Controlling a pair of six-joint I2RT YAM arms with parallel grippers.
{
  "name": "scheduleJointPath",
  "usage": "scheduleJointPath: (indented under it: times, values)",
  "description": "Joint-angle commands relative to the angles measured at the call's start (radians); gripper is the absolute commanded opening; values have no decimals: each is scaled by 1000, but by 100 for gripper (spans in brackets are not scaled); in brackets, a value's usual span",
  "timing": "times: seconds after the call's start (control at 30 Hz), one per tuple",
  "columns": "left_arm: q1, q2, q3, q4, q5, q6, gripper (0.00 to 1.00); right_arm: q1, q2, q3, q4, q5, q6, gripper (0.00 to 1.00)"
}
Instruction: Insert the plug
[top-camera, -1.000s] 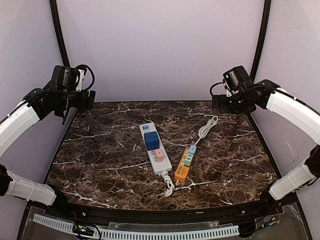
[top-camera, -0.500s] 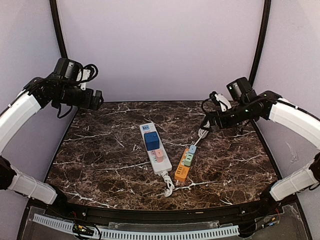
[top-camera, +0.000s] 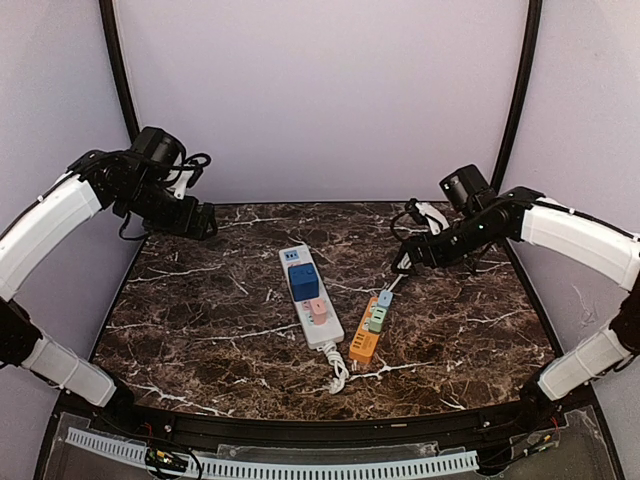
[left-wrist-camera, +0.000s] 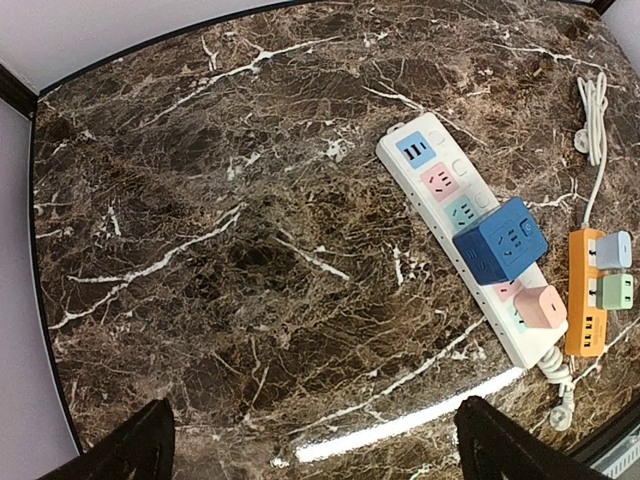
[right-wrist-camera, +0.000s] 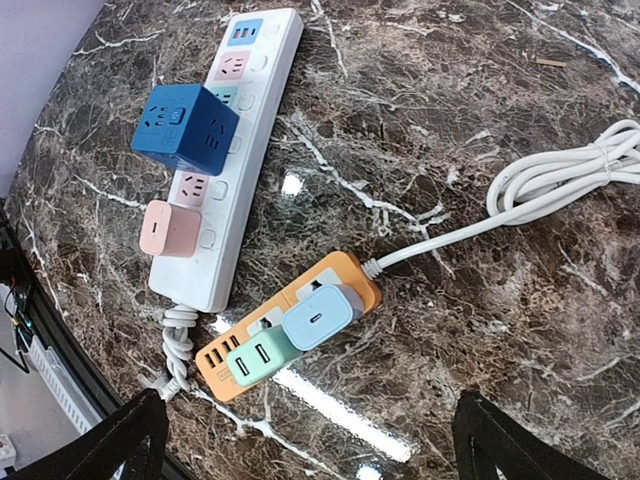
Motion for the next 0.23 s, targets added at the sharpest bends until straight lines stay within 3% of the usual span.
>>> scheduleJointPath:
  times: [0.0, 0.2]
  values:
    - [3, -5, -7, -44, 32, 36, 98, -2, 32, 37, 54, -54, 21, 99]
    - [3, -25, -23, -34, 9, 84, 99, -3, 55, 59, 90, -85, 56, 99]
